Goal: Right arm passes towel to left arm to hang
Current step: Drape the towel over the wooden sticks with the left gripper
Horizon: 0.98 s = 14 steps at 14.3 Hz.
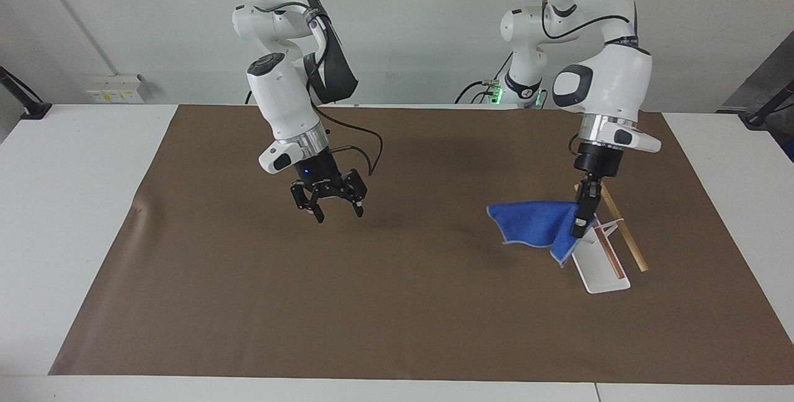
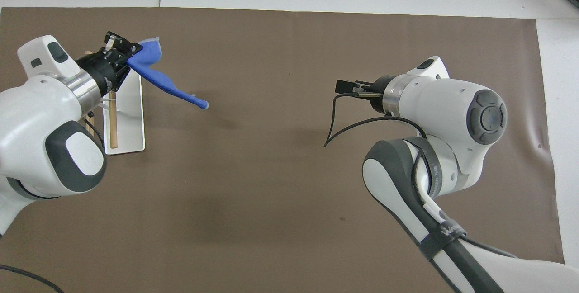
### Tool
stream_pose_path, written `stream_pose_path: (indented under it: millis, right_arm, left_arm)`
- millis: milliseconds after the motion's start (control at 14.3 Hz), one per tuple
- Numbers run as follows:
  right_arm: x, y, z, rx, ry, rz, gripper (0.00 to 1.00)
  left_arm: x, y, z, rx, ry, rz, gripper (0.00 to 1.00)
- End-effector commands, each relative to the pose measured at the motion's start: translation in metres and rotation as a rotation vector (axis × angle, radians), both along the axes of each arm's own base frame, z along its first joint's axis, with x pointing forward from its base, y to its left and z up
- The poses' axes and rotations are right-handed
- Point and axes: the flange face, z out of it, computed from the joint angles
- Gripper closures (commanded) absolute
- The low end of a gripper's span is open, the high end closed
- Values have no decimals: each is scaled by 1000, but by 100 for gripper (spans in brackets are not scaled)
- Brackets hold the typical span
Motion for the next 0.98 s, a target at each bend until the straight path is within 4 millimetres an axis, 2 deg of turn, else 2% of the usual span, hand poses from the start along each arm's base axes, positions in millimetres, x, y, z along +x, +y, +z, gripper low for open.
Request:
stream_pose_path:
  millis: [0, 209, 419, 558, 837, 907]
  right_arm:
    - [2, -36, 32, -148, 49, 19, 0]
    - [-11, -64, 75, -176, 131, -51, 0]
    - [-28, -94, 122, -187, 172, -109, 0]
    - [-37, -113, 141, -187, 206, -144, 0]
    - [-56, -145, 189, -197, 300, -198, 0]
    - [-61, -154, 204, -195, 317, -213, 0]
  left_arm:
    - [5, 49, -3, 58, 34, -5, 100]
    - [3, 83, -6, 105, 34, -1, 100]
    - [3, 85, -5, 110, 34, -6, 100]
    - [2, 95, -7, 117, 40, 3, 100]
    - [-6, 143, -12, 121, 79, 58, 100]
    - [-12, 156, -19, 116, 100, 81, 100]
